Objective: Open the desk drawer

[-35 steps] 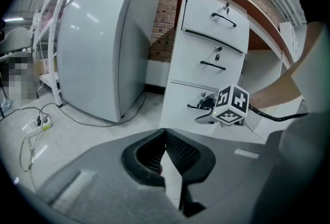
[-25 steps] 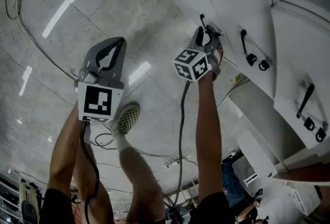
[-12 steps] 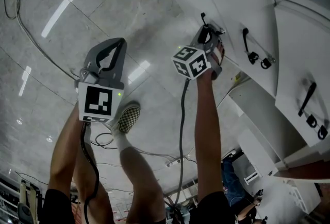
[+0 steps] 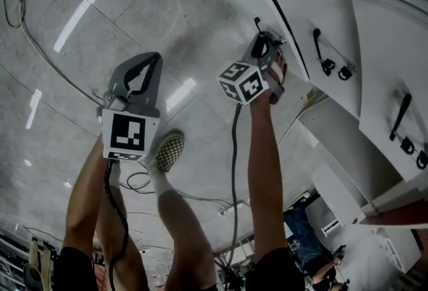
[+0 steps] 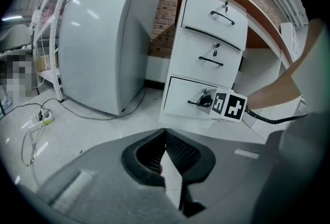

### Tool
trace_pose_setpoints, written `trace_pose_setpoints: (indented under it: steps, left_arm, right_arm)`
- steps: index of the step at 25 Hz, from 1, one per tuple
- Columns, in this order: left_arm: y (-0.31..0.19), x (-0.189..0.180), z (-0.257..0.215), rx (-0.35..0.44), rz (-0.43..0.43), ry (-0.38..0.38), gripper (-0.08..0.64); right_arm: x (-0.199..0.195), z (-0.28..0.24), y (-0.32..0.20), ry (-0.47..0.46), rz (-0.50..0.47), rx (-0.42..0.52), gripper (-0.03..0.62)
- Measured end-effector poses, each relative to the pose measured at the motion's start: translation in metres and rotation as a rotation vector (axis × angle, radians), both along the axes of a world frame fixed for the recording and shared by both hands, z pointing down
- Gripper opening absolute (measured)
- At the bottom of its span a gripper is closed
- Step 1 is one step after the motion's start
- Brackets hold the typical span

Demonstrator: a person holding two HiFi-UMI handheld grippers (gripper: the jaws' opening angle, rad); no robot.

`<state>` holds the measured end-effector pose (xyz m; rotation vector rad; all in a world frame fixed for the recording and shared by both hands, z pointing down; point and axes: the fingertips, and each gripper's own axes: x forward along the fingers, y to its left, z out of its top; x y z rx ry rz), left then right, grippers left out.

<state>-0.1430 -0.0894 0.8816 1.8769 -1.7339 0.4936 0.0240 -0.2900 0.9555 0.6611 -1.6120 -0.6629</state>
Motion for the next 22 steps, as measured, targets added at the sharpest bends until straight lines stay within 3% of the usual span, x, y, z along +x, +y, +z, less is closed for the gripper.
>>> trace_pose_setpoints:
  steps: [22]
  left_arm:
    - [0.058,-0.002,-0.031,-0.001,0.057,-0.038,0.011]
  right_arm:
    - [-0.007,-0.001,0.096,0.001,-0.035,-0.046,0.018]
